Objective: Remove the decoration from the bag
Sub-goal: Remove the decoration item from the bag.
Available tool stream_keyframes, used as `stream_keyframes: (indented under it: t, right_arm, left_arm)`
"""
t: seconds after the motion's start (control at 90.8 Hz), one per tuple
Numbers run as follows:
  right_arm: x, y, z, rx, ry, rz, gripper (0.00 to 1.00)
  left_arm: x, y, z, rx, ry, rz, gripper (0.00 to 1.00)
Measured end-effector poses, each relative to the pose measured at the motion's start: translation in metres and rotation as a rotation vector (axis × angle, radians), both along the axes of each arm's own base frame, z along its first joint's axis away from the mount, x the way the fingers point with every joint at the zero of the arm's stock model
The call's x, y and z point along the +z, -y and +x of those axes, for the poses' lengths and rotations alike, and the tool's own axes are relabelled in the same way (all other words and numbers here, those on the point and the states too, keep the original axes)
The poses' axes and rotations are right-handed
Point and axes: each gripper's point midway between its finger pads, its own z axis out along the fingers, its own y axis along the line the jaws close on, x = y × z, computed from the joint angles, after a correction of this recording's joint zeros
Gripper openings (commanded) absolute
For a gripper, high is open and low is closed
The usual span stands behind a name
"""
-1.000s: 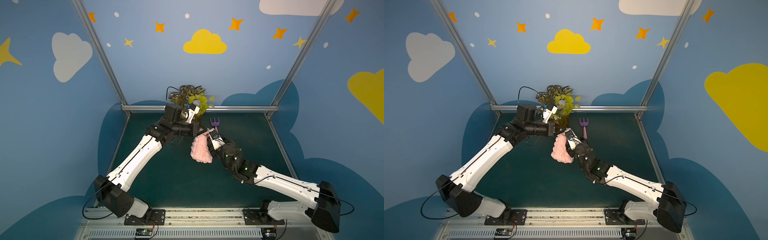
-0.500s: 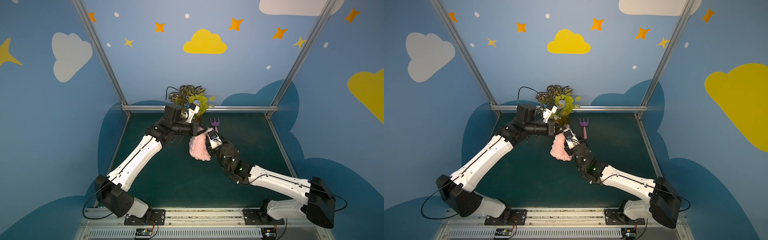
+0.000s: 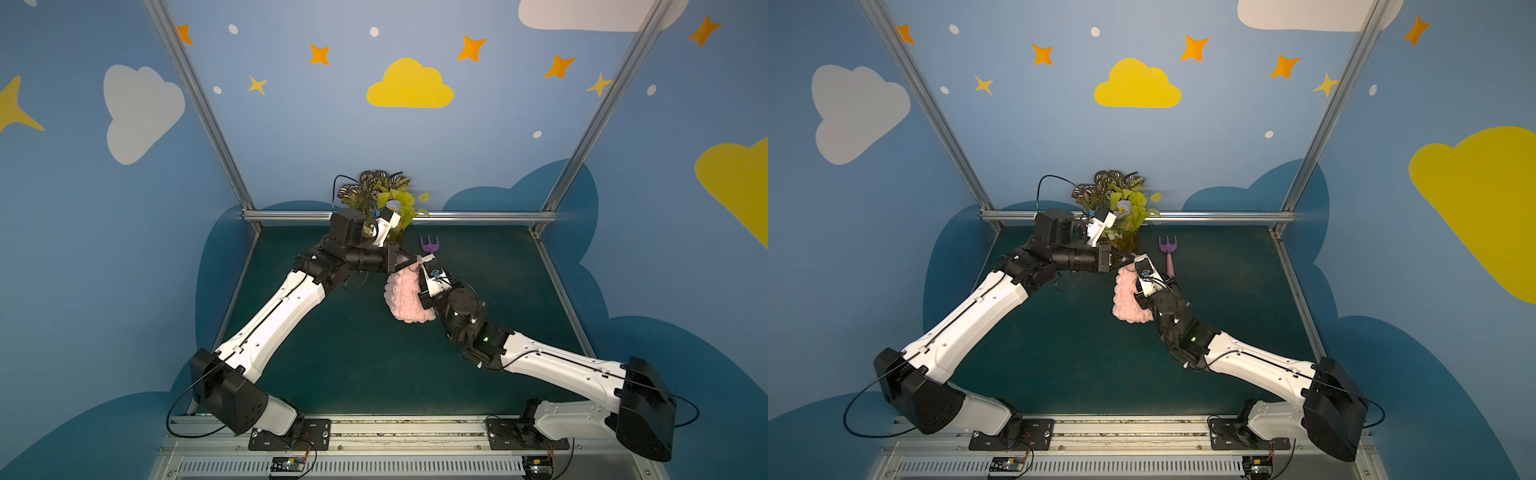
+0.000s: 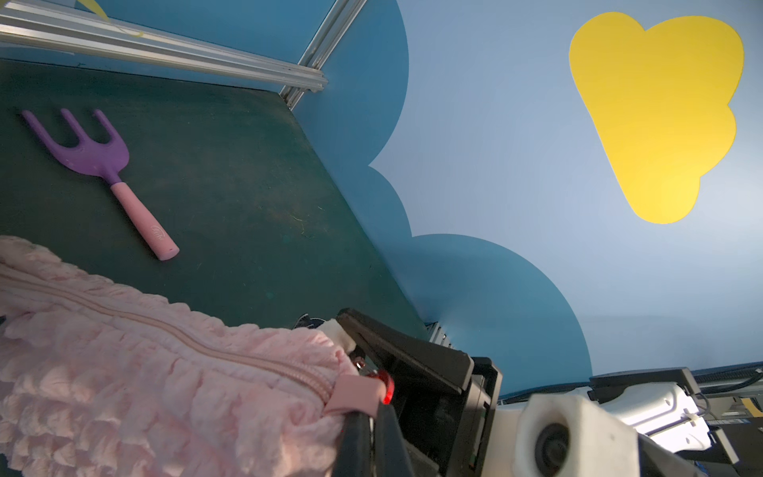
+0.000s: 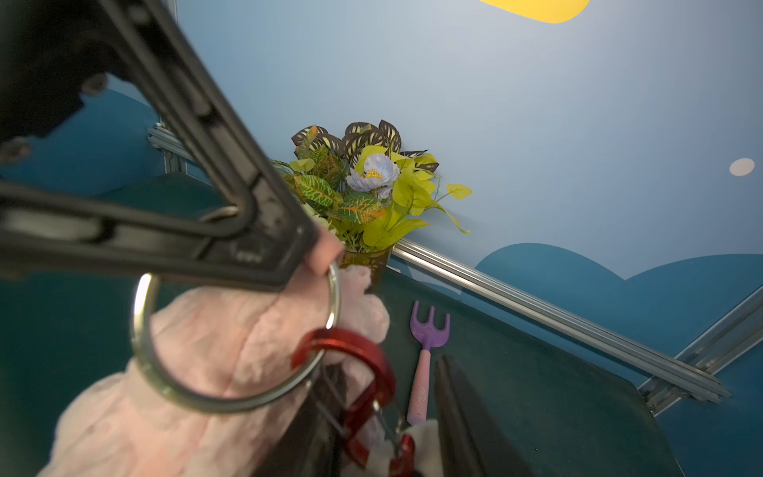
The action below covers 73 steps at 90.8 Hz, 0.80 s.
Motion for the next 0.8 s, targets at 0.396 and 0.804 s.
stream_keyframes:
  t: [0.396, 0.804]
  right_arm:
    - [0.000, -0.002, -0.001, 0.088, -0.042, 0.045, 0.26]
    - [0.007, 0.002, -0.013, 0.166, -0.082, 0.074, 0.13]
  left_arm:
    - [0.001, 0.003, -0.002, -0.019, 0.003, -0.019, 0.02]
    - [0.008, 0.008, -0.005, -0.041, 0.014, -0.045, 0.03]
